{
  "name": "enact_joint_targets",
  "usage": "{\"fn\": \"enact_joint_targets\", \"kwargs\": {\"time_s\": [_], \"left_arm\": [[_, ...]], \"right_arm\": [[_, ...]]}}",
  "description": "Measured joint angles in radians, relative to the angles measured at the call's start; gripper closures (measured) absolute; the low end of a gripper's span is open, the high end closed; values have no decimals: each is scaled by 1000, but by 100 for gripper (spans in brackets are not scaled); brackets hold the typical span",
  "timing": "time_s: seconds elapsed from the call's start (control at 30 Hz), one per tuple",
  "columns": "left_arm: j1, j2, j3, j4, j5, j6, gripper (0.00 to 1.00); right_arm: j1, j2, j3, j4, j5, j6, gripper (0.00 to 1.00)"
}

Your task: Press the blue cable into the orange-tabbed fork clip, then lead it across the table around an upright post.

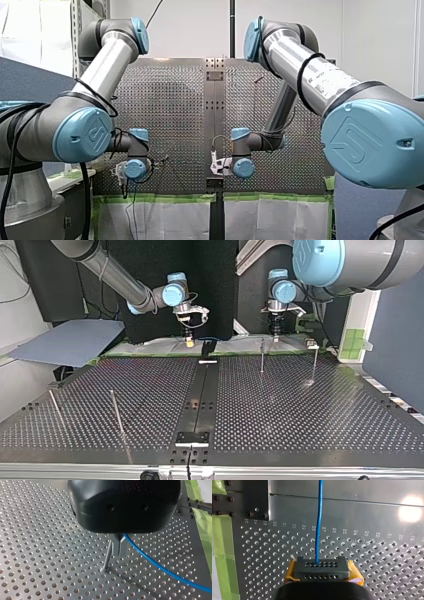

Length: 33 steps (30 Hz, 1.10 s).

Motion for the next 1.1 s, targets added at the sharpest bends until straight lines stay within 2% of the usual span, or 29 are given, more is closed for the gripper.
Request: {"fn": "enact_joint_targets", "kwargs": {"time_s": [0.27,0.47,0.9,1.1], "left_arm": [[9,0,0,0,33,0,100],[11,0,0,1,58,-1,100],[18,-1,0,7,56,-7,100],[21,-1,0,10,69,-20,100]], "right_arm": [[-3,4,-1,-1,0,-1,100],[-7,26,-12,-3,-14,4,100],[-26,63,-34,2,-17,8,100],[-33,72,-40,3,-18,9,100]]}}
